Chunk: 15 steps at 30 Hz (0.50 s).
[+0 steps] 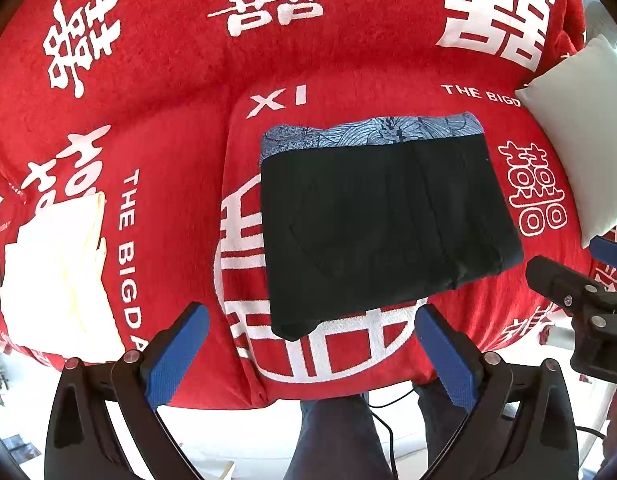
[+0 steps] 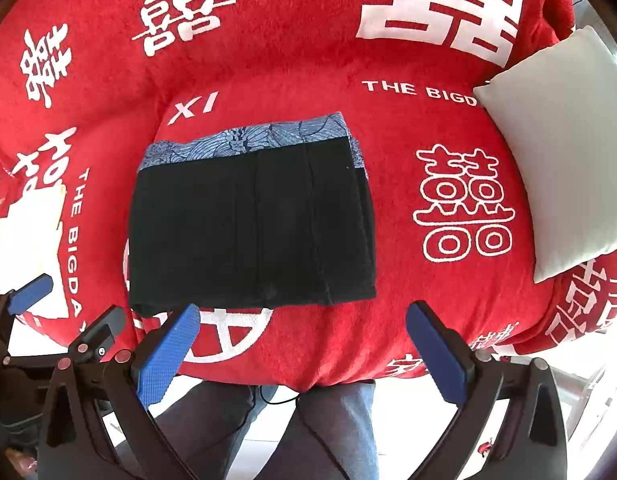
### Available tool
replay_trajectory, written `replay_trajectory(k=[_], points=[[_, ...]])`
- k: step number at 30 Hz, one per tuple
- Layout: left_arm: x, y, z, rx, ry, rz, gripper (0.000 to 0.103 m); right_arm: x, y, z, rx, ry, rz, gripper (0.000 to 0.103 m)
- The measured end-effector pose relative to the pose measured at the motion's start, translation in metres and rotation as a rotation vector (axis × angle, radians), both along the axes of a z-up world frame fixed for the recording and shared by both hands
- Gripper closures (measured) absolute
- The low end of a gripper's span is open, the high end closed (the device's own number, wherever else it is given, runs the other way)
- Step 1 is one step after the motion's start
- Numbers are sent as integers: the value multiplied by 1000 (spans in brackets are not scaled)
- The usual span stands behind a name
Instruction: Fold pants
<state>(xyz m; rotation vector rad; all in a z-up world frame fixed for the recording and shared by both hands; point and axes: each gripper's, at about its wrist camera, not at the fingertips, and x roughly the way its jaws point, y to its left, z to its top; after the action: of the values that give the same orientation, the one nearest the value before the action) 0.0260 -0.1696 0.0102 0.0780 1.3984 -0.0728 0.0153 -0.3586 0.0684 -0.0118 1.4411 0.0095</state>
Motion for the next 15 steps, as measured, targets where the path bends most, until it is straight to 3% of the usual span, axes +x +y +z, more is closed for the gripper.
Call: replay_trajectory(k=[15], points=[[3, 7, -7, -19, 5, -8, 0, -3, 11, -1, -20, 2, -16, 0]])
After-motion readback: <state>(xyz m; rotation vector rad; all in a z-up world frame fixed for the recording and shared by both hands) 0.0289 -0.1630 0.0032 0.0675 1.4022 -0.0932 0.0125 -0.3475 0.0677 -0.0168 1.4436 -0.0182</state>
